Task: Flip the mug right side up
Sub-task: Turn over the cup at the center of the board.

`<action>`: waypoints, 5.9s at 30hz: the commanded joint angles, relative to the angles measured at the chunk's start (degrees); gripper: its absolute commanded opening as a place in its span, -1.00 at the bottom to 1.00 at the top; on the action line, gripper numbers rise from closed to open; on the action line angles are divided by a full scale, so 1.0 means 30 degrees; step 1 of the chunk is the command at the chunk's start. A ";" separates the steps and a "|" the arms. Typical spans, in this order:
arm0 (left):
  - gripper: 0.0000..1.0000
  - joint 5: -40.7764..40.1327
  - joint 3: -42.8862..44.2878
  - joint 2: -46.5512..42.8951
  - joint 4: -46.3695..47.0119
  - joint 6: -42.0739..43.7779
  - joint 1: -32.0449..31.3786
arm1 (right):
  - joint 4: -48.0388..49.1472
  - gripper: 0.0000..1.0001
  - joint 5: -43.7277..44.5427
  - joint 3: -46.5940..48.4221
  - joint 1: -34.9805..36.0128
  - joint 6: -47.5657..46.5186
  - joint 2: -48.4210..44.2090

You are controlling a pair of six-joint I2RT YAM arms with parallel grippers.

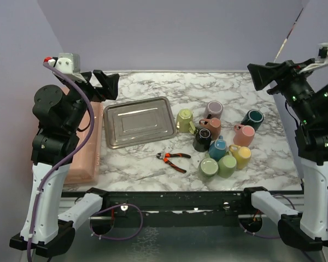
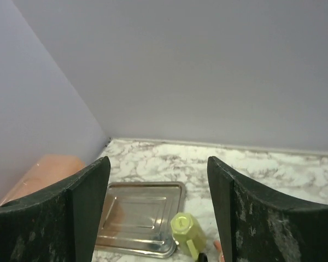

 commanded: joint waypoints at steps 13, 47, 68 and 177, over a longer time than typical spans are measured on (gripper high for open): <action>0.98 0.5601 -0.5917 0.1361 0.4411 -0.2716 0.0059 | -0.0535 0.49 -0.3037 -0.4136 0.0443 0.1649 0.4755; 0.98 0.1042 -1.1895 0.1574 0.6812 -0.5889 -0.3836 | -0.0728 0.42 0.5311 -0.6425 0.8733 -0.4201 1.4077; 0.97 0.2118 -1.2006 0.2651 0.6643 -0.6133 -0.3837 | 0.0911 -0.42 0.3812 -0.5808 0.8774 -0.2953 1.6078; -0.32 0.6811 -1.2323 0.3403 2.2860 -1.6813 -0.7850 | 2.1554 -0.98 -0.5668 -1.3382 0.9949 1.3445 0.2772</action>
